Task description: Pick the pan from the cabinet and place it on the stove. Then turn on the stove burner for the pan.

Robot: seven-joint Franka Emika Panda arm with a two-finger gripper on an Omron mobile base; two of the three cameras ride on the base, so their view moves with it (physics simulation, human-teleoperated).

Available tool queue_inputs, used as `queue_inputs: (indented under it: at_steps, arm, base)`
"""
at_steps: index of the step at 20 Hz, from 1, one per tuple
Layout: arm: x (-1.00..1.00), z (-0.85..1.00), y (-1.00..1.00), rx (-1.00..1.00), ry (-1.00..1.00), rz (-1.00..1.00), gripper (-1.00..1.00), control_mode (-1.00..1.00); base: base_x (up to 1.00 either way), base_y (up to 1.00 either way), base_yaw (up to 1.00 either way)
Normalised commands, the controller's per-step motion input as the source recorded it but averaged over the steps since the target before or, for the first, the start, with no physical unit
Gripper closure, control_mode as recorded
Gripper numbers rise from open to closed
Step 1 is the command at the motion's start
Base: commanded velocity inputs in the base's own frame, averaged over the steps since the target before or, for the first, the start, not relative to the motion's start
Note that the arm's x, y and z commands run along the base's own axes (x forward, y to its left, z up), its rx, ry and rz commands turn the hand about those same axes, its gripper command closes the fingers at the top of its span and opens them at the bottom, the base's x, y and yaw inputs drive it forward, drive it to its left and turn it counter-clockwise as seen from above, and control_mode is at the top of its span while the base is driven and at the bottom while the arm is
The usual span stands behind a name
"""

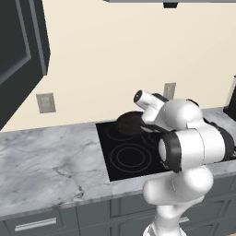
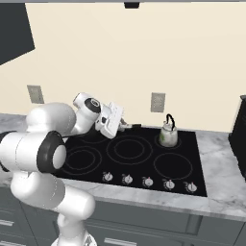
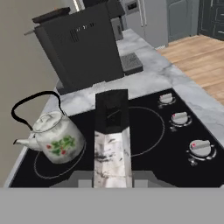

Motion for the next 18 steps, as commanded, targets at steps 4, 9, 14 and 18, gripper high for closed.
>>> queue_inputs:
  at_steps: [4, 9, 14, 18]
  arm:
    - [0.33, -0.32, 0.18, 0.0, 0.0, -0.05, 1.0, -1.0]
    - [0.33, -0.38, 0.17, 0.0, 0.0, -0.05, 1.0, -1.0]
    - [0.29, -0.49, 0.09, 0.0, 0.0, -0.06, 1.0, -1.0]
    - [0.22, -0.59, 0.04, 0.0, -0.01, -0.06, 1.0, -1.0]
  base:
    - [0.0, 0.0, 0.0]
    - [0.0, 0.0, 0.0]
    - [0.0, 0.0, 0.0]
    - [0.0, 0.0, 0.0]
